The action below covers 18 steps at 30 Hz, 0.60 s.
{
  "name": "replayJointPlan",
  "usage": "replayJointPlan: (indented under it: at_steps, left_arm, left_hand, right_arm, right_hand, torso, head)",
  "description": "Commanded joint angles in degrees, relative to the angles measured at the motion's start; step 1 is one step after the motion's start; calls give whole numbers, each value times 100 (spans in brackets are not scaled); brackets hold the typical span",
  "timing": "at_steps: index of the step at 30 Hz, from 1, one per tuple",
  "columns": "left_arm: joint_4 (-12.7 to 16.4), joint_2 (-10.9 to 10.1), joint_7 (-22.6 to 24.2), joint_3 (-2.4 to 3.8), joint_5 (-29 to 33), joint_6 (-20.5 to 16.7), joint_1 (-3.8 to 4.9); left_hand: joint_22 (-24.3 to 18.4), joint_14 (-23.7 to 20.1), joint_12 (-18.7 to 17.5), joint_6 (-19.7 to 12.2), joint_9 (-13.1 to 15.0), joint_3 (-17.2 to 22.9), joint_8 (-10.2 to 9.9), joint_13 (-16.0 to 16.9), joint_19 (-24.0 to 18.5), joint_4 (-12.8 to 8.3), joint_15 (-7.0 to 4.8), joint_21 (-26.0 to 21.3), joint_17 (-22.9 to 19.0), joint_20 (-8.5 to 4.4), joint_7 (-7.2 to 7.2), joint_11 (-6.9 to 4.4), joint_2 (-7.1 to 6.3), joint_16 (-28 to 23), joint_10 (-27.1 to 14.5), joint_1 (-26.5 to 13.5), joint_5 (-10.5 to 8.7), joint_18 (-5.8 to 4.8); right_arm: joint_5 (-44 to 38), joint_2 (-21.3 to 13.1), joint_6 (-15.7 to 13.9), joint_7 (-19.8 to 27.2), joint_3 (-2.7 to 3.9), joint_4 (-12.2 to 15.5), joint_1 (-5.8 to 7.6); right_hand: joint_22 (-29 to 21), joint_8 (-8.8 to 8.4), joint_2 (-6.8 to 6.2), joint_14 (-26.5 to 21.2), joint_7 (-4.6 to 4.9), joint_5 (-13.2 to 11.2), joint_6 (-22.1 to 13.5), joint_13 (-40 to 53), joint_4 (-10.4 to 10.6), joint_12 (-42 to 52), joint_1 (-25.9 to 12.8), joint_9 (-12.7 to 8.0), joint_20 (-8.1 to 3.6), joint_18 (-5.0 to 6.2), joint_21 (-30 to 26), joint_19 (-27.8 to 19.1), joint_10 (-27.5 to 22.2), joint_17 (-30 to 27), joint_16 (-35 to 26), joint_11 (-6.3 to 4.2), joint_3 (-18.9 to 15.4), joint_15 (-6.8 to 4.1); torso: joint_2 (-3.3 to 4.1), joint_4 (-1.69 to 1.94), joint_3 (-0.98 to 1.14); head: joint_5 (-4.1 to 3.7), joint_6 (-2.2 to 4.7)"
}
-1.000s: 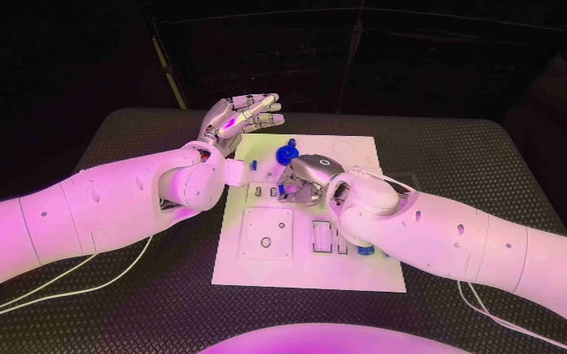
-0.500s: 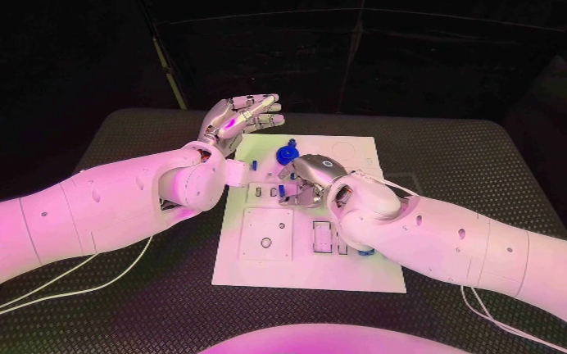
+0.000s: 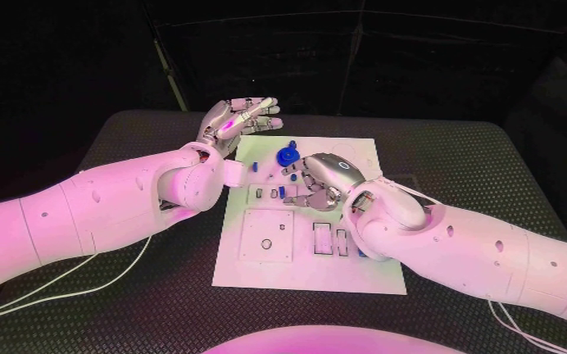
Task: Assemble the parts on the task board
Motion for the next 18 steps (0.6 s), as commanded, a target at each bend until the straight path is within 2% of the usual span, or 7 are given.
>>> replayJointPlan:
  at_steps: [1, 5, 10, 11, 12, 15, 18]
  left_arm:
    - [-40, -20, -238, 6, -316, 133, 10]
    - [-85, -90, -628, 6, -803, 259, 24]
    - [-118, -220, -1699, 7, -1803, 511, 158]
    - [-119, -247, -1963, 6, -2026, 621, 195]
    - [-120, -276, -2295, 6, -2309, 774, 247]
    - [-99, -332, -3305, 3, -3149, 1314, 413]
    - [-94, -327, -4246, -27, -3811, 1817, 584]
  left_hand:
    - [37, 324, 13, 137, 10, 47, 35, 8, 220, 8, -97, 115, 75, -91, 12, -66, -49, 107, 199, -36, 16, 97]
    - [202, 1374, 150, 389, 19, 37, 66, 66, 972, 61, -410, 541, 412, -419, -138, -280, -121, 601, 773, -126, 14, 78]
    - [562, 2596, 685, 460, 40, -199, 70, 376, 2048, 196, -794, 1307, 1622, -797, -372, -607, -358, 2178, 1679, -336, 24, 79]
    - [794, 2634, 1020, 445, 75, -362, 155, 634, 2385, 226, -918, 1722, 3206, -998, -461, -632, -471, 3828, 1652, -346, 1, 41]
    - [872, 2610, 1257, 504, 111, -437, 240, 791, 2403, 294, -898, 1841, 4141, -1021, -482, -690, -455, 4655, 1747, -400, -7, 7]
    - [1207, 2711, 2185, 549, 250, -771, 565, 1443, 2541, 502, -960, 2359, 6280, -1048, -584, -814, -441, 6414, 1725, -510, 27, 36]
    - [3102, 2901, 3587, 484, 500, -1191, 1101, 2446, 3036, 803, -1131, 3945, 7794, -1071, -705, -904, -377, 7453, 1451, -542, 68, -207]
  right_arm:
    - [345, -222, -274, 544, 7, 250, 47]
    - [813, -581, -46, 733, 66, 517, 128]
    - [1547, -1074, 127, 819, 256, 835, 204]
    - [1704, -1184, 137, 824, 308, 896, 217]
    - [1843, -1288, 140, 827, 350, 947, 233]
    - [2181, -1529, 139, 828, 429, 1020, 304]
    - [2426, -1670, 152, 810, 466, 994, 373]
  right_hand:
    - [4, 77, 44, 504, -22, 43, 81, 14, 9, 34, 64, 21, 36, -8, -20, 13, 37, 1112, -36, -21, -24, 46]
    - [-73, 155, 149, 485, -62, 61, 221, -28, -13, 8, 105, 39, 16, 6, -60, -30, 3, 1039, -63, -55, -16, 19]
    - [-241, 161, 242, 454, -70, 113, 229, -38, -36, 3, 150, 28, -1, 34, -151, -119, -10, 916, -110, -68, 3, 3]
    - [-257, 160, 246, 451, -69, 117, 227, -33, -36, 7, 150, 27, -2, 36, -160, -128, -7, 902, -115, -68, 2, 3]
    - [-273, 162, 253, 449, -70, 123, 228, -30, -36, 11, 150, 27, -3, 39, -168, -136, -5, 893, -119, -68, 2, 2]
    - [-305, 178, 275, 443, -76, 145, 252, -25, -36, 17, 147, 29, -6, 43, -188, -152, -3, 871, -129, -72, -3, -1]
    - [-329, 186, 281, 439, -79, 153, 262, -29, -38, 16, 146, 30, -8, 47, -202, -164, -6, 857, -135, -74, -6, -3]
  torso:
    - [-1, -1, 1]
    - [-23, -13, 3]
    - [-77, -28, 21]
    - [-86, -30, 26]
    - [-102, -38, 38]
    - [-142, -40, 73]
    - [-189, -34, 116]
  head:
    - [5, 17]
    - [2, 14]
    - [17, -14]
    - [22, -23]
    - [39, -34]
    - [71, -50]
    - [103, -84]
